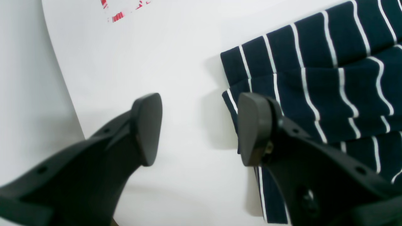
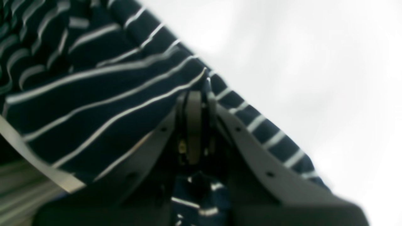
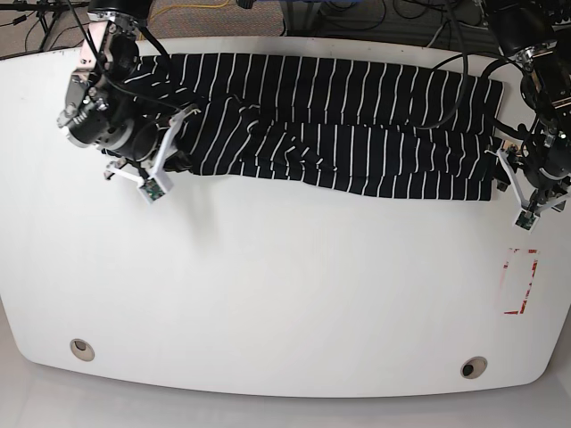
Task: Fold the T-shirt properly
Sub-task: 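Grasp the ends of the folded shirt with both grippers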
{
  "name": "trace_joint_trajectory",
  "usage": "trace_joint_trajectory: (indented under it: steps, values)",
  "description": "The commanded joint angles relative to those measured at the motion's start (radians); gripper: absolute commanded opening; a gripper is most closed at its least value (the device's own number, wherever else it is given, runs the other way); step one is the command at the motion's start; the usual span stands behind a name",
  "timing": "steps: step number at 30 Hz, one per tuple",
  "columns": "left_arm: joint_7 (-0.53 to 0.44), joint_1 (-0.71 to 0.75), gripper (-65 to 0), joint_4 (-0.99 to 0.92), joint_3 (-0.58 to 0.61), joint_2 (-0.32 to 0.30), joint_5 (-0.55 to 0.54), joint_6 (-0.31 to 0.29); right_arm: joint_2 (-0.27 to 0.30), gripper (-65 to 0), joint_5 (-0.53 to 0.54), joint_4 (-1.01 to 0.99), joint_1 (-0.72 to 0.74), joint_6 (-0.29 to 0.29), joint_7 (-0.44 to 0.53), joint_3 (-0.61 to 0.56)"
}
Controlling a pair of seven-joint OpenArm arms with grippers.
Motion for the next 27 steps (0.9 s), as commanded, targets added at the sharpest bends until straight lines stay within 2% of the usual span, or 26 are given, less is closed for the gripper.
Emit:
trace_joint_trajectory:
  steps: [1, 9, 16, 21, 27]
  values:
    - [-0.009, -0.011, -29.0, 0.015, -0.006, -0.015, -0.002, 0.000, 0.017, -64.7, 0.089, 0.018, -0.027, 0.001, -0.002, 0.068]
    - [-0.009, -0.010, -29.0, 0.015, -0.006, -0.015, -0.002, 0.000, 0.068, -64.5, 0.351, 0.017, -0.153, 0.001, -0.029, 0.215]
    - [-0.010, -0.016, -29.0, -0.031, -0.004, -0.013, -0.002, 0.000, 0.069, -64.5, 0.562, 0.017, -0.276, 0.001, -0.029, 0.275]
    - [-0.010, -0.016, -29.0, -0.046, -0.004, -0.013, -0.002, 0.000, 0.065, -64.4, 0.629, 0.017, -0.336, 0.001, -0.029, 0.301]
    - [-0.010, -0.016, -29.0, -0.046, -0.004, -0.013, -0.002, 0.000, 0.063, -64.4, 0.628, 0.014, -0.365, 0.001, -0.029, 0.304]
